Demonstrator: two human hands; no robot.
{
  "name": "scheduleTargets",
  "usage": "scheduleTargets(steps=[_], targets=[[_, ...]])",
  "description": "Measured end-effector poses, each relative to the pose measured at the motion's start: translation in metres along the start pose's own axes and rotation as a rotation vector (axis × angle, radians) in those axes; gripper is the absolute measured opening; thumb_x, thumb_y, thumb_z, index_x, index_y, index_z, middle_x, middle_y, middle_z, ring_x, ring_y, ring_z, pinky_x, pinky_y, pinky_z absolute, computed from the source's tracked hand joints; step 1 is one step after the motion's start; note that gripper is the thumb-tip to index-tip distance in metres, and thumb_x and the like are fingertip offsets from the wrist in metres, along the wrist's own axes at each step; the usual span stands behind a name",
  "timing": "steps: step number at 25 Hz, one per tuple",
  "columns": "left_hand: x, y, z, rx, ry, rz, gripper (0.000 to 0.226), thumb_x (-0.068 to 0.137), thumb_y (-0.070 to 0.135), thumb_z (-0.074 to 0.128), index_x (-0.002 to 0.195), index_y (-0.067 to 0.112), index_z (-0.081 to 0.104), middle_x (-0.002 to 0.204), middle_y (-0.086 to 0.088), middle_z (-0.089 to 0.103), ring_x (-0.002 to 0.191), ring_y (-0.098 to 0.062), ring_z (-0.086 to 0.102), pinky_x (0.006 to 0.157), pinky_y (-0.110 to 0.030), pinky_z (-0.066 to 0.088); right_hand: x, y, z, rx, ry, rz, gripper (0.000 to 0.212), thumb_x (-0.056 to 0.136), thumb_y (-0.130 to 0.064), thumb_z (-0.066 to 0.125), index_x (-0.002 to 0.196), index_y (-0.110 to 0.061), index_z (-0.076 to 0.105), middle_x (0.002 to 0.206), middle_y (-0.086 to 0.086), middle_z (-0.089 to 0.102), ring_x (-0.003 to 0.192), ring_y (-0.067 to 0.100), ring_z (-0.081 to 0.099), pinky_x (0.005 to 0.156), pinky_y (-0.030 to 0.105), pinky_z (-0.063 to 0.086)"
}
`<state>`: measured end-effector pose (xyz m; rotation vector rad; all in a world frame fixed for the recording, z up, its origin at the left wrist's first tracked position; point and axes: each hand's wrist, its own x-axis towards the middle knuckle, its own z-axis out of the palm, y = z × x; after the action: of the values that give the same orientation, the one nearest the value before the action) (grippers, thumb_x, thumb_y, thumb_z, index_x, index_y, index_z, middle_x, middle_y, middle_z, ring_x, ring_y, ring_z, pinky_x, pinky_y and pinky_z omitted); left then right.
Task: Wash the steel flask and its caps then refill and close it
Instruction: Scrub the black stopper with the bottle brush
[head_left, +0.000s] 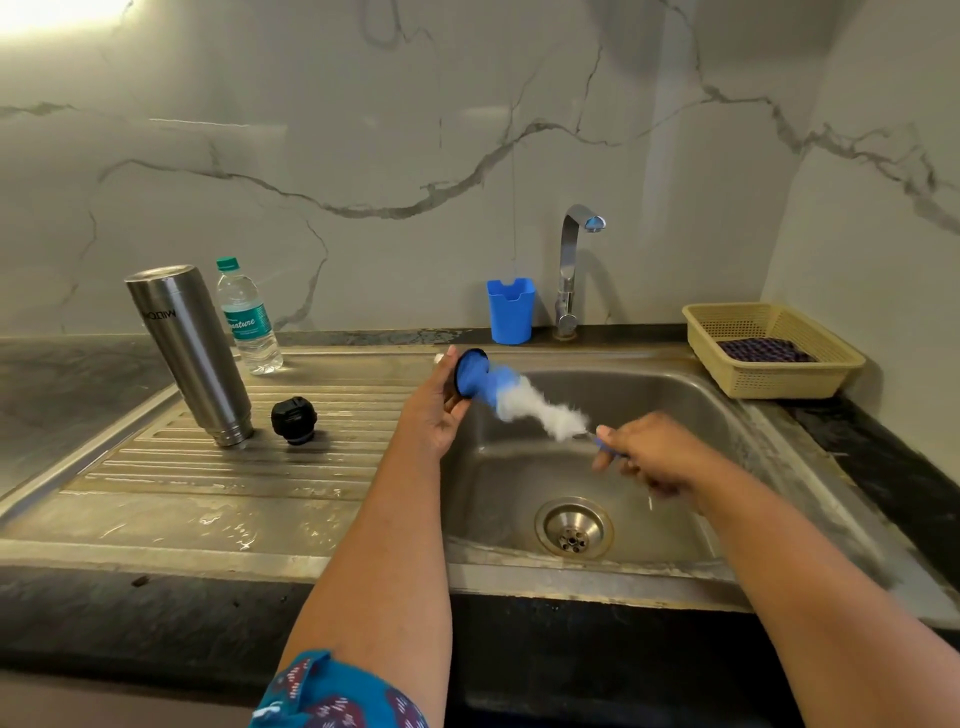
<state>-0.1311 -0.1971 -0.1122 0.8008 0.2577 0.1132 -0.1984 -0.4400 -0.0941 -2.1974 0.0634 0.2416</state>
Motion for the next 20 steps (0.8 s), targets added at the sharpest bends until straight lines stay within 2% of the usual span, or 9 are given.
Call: scheduleTargets(steps=[1, 3, 8, 10, 11, 13, 15, 16, 20], targets=[[-0.001, 0.002, 0.0, -0.046, -0.027, 0.001, 0.044, 0.082, 0.023, 0.078, 0.117, 0.004, 0.06, 0.112, -0.018, 0.069, 0.103, -0.026, 0.069, 0.081, -0.034, 0.06, -0.004, -0.001, 0.004, 0.226, -0.149, 0.122, 0.043, 0.1, -0.042, 0.045, 0.088, -0.006, 0.067, 0.056, -0.003, 0.042, 0.044, 0.007, 0.031, 0.041, 0.021, 0.027], [-0.002, 0.004, 0.001, -0.088, -0.048, 0.007, 0.036, 0.086, 0.02, 0.075, 0.114, 0.005, 0.06, 0.112, -0.018, 0.069, 0.106, -0.027, 0.068, 0.086, -0.035, 0.058, -0.005, 0.001, 0.009, 0.341, -0.204, 0.147, 0.045, 0.1, -0.043, 0.045, 0.089, -0.003, 0.063, 0.051, -0.003, 0.039, 0.042, 0.008, 0.027, 0.04, 0.019, 0.022], [0.006, -0.001, 0.001, 0.017, 0.152, 0.093, 0.036, 0.077, 0.018, 0.083, 0.105, 0.007, 0.063, 0.115, -0.017, 0.069, 0.106, -0.026, 0.068, 0.089, -0.038, 0.058, 0.003, -0.002, 0.017, -0.539, 0.239, -0.318, 0.035, 0.096, -0.046, 0.05, 0.086, -0.015, 0.062, 0.076, -0.001, 0.057, 0.071, 0.013, 0.053, 0.057, 0.025, 0.038], [0.005, -0.001, -0.002, 0.013, 0.122, 0.105, 0.033, 0.08, 0.019, 0.082, 0.105, 0.008, 0.063, 0.114, -0.016, 0.069, 0.104, -0.024, 0.069, 0.086, -0.035, 0.059, 0.004, -0.003, 0.02, -0.561, 0.238, -0.305, 0.037, 0.098, -0.044, 0.045, 0.081, -0.014, 0.061, 0.071, 0.0, 0.056, 0.066, 0.015, 0.053, 0.058, 0.029, 0.04], [0.003, 0.0, -0.002, 0.008, 0.072, 0.096, 0.032, 0.082, 0.02, 0.08, 0.107, 0.008, 0.063, 0.114, -0.016, 0.07, 0.104, -0.023, 0.069, 0.087, -0.034, 0.058, 0.005, -0.002, 0.018, -0.384, 0.102, -0.227, 0.038, 0.098, -0.042, 0.046, 0.076, -0.014, 0.058, 0.065, 0.0, 0.052, 0.057, 0.014, 0.048, 0.053, 0.028, 0.038], [0.0, 0.004, -0.001, -0.031, -0.033, 0.081, 0.029, 0.087, 0.024, 0.075, 0.109, 0.009, 0.064, 0.112, -0.014, 0.072, 0.103, -0.021, 0.069, 0.086, -0.031, 0.058, -0.002, -0.003, 0.01, 0.3, -0.349, 0.069, 0.039, 0.1, -0.037, 0.046, 0.068, -0.014, 0.052, 0.053, -0.003, 0.035, 0.04, 0.009, 0.029, 0.039, 0.021, 0.026], [-0.002, 0.008, 0.003, -0.086, -0.087, 0.082, 0.026, 0.089, 0.028, 0.072, 0.107, 0.01, 0.066, 0.104, -0.009, 0.074, 0.098, -0.019, 0.071, 0.086, -0.031, 0.058, -0.01, -0.006, 0.007, 0.64, -0.532, 0.221, 0.041, 0.101, -0.035, 0.043, 0.065, -0.015, 0.049, 0.051, -0.006, 0.025, 0.037, 0.006, 0.019, 0.034, 0.017, 0.016], [-0.002, 0.008, 0.005, -0.055, -0.07, 0.094, 0.027, 0.087, 0.029, 0.074, 0.105, 0.011, 0.067, 0.103, -0.008, 0.075, 0.097, -0.018, 0.071, 0.087, -0.032, 0.058, -0.011, -0.006, 0.008, 0.55, -0.468, 0.178, 0.041, 0.101, -0.036, 0.042, 0.066, -0.016, 0.048, 0.051, -0.006, 0.027, 0.038, 0.006, 0.021, 0.036, 0.017, 0.018], [0.005, -0.006, 0.001, 0.428, 0.346, 0.259, 0.035, 0.069, 0.034, 0.09, 0.079, 0.015, 0.063, 0.089, -0.005, 0.071, 0.092, -0.022, 0.07, 0.085, -0.039, 0.059, -0.016, -0.012, 0.028, -0.653, 0.21, -0.268, 0.035, 0.102, -0.039, 0.033, 0.075, -0.02, 0.045, 0.067, -0.004, 0.048, 0.061, 0.015, 0.047, 0.053, 0.029, 0.032]])
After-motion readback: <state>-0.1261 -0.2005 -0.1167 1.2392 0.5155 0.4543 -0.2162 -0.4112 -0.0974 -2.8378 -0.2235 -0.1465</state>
